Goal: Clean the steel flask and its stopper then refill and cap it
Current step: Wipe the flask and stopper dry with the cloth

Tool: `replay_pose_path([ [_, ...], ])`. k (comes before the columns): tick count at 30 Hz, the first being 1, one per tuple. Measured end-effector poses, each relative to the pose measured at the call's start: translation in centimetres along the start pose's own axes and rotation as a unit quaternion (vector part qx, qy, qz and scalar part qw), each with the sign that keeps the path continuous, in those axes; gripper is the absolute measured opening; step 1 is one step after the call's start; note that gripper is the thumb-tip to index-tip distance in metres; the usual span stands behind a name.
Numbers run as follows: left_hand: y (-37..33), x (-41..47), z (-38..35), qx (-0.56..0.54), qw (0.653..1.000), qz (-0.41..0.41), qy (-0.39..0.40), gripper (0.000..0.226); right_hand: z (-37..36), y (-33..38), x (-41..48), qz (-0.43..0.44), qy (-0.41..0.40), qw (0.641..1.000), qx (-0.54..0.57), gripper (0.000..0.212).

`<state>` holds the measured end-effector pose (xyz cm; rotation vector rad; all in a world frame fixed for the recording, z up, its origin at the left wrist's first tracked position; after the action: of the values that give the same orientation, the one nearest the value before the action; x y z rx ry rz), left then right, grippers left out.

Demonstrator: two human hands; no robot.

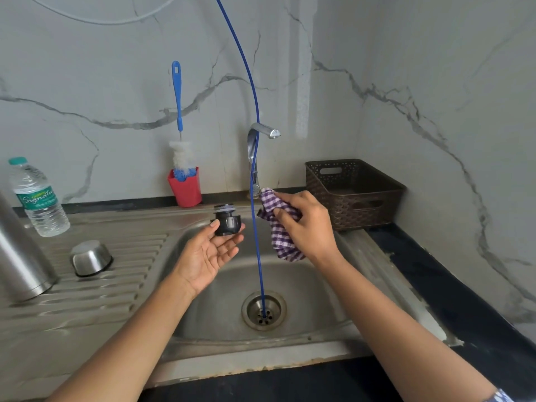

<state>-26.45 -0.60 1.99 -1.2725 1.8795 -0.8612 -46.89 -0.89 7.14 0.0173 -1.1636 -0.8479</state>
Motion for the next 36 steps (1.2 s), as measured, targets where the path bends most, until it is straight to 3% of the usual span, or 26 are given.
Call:
replay_pose_path([
  [3,0.0,0.0,-0.4,-0.003,1.000,0.005,-0.016,0.043,0.1,1.1,-0.2,-0.016,-0.015,0.997,0.071,0.032],
  [6,0.3,0.1,-0.8,0.030,0.999,0.013,-0.025,0.050,-1.1,2.4,-0.7,0.016,-0.003,0.998,0.060,0.034],
  [9,0.8,0.4,-1.5,0.044,0.999,0.031,-0.013,0.071,-2.5,3.7,-1.2,0.062,0.006,0.997,0.049,0.038],
  [14,0.9,0.6,-1.1,0.075,0.996,0.031,-0.028,0.063,-3.9,3.4,-1.4,0.065,0.059,0.990,0.114,0.049],
  [22,1.0,0.2,-1.5,0.168,0.985,0.026,-0.037,0.061,-3.6,1.9,-1.1,0.028,0.144,0.967,0.210,0.072],
  [29,0.9,-0.2,-1.2,0.283,0.957,0.065,-0.012,0.068,-3.1,0.6,-1.0,-0.050,0.194,0.930,0.307,0.064],
  [32,1.1,0.0,-1.4,0.331,0.941,0.068,-0.006,0.080,-3.2,0.3,-1.1,-0.088,0.184,0.918,0.340,0.060],
  [36,0.6,0.1,-1.5,0.322,0.944,0.036,-0.060,0.095,-3.4,-0.5,-1.1,-0.144,0.123,0.911,0.367,0.054],
])
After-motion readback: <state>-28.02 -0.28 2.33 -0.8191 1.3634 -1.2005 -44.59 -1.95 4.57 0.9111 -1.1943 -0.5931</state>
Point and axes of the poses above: each hand's wrist, its own x-axis towards the middle knuckle, its own z-axis out of the back of the hand, y = z × x, the point moved 3 cm from there along x, towards the middle knuckle, and after that the axes turned 12 degrees about z, right-handed, at the moved point
